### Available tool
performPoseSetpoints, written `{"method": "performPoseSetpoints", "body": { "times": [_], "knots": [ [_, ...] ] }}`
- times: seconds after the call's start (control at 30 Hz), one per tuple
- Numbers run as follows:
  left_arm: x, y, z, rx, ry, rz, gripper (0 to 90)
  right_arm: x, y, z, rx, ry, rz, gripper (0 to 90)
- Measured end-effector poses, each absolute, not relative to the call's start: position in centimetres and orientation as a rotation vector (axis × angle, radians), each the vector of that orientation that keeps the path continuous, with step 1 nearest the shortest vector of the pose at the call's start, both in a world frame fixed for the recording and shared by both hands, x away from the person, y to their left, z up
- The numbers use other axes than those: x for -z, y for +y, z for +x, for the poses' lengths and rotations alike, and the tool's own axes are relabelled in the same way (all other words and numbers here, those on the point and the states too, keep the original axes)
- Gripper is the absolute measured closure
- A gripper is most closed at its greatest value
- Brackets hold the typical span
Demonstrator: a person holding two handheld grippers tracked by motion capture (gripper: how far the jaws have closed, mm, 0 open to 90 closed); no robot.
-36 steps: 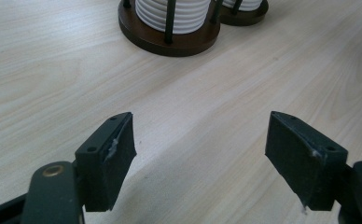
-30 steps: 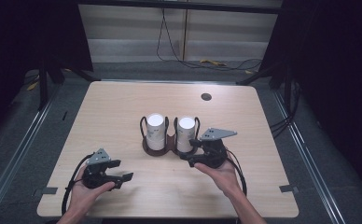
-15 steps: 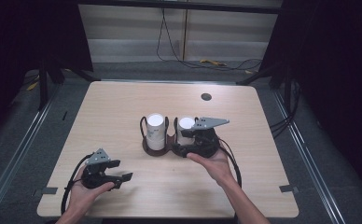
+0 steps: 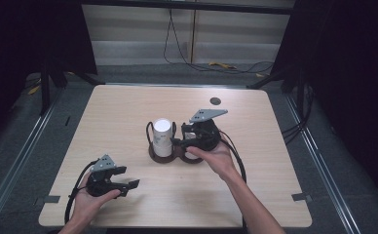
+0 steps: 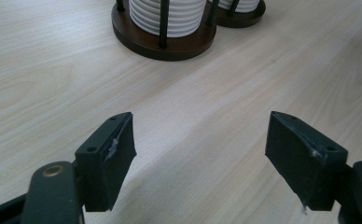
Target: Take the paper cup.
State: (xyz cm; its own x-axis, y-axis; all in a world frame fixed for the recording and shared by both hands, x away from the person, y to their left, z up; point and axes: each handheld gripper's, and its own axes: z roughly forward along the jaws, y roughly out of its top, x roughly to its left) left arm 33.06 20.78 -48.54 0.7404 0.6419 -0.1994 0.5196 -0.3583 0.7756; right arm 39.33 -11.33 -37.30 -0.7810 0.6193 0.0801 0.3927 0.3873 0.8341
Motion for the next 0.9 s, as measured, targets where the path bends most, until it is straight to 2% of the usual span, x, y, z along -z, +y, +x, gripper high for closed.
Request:
{"method": "performPoseSetpoints", "body": {
  "times": [0.4,0.53,0.9],
  "knots": [
    [48.5,20.7,33.1,-0.173,0.869,2.033,21.2,36.3,-9.9,41.9,-1.291,2.443,0.865,37.1],
    [48.5,20.8,33.1,-0.181,0.87,2.037,17.1,36.2,-9.4,42.5,-1.257,2.462,0.842,36.7],
    [48.5,20.8,33.1,-0.179,0.865,2.038,16.4,36.3,-8.1,44.3,-1.175,2.549,0.839,30.9]
  ]
}}
